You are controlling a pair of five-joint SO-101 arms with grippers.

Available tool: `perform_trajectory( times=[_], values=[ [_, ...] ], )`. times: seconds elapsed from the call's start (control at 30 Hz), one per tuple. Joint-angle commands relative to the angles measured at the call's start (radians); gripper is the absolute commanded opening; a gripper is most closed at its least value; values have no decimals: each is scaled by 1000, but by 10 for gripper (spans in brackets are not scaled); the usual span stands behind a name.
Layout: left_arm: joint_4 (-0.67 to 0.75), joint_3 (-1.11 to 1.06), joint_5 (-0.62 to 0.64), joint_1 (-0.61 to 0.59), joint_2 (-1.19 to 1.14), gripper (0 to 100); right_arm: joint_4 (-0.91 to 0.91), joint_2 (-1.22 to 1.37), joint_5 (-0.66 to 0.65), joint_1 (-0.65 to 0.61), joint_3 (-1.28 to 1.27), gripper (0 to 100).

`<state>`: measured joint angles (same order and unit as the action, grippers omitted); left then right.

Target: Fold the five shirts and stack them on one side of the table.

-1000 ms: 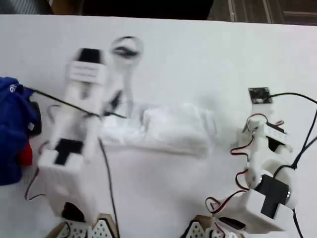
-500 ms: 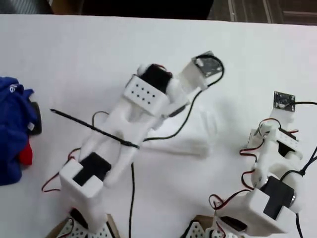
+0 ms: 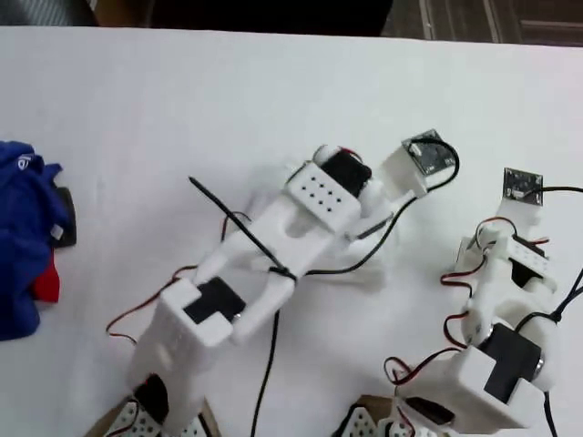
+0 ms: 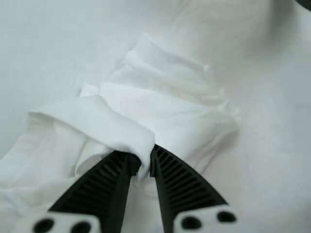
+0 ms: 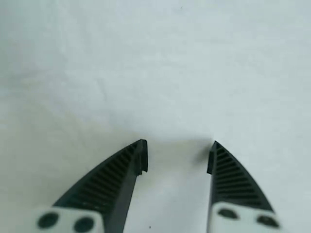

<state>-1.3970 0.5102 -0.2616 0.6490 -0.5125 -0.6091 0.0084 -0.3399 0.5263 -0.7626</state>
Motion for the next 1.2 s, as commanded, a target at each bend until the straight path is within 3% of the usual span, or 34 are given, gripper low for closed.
perform_trajectory(
  times=[0.0,0.13,0.3,0.4,0.63,0.73,0.87,0.93,1.17],
  values=[
    [17,90,6,15,-17,26,15,-38,9,21,26,213],
    [12,136,6,15,-58,41,15,-38,8,19,26,212],
    [-74,206,6,9,-68,224,15,-38,5,18,26,212],
    [-163,325,-2,-28,-54,206,15,-38,3,18,26,212],
    [-371,602,-2,-287,-46,185,15,-38,3,16,25,211],
    [-382,549,5,-443,-52,20,15,-38,2,16,21,185],
    [-381,432,6,-628,-55,27,15,-38,2,15,25,8],
    [-385,378,5,-703,-51,27,-13,-53,-3,-13,31,36],
    [-382,97,-38,-905,48,27,-495,-124,-112,-317,347,25]
  ],
)
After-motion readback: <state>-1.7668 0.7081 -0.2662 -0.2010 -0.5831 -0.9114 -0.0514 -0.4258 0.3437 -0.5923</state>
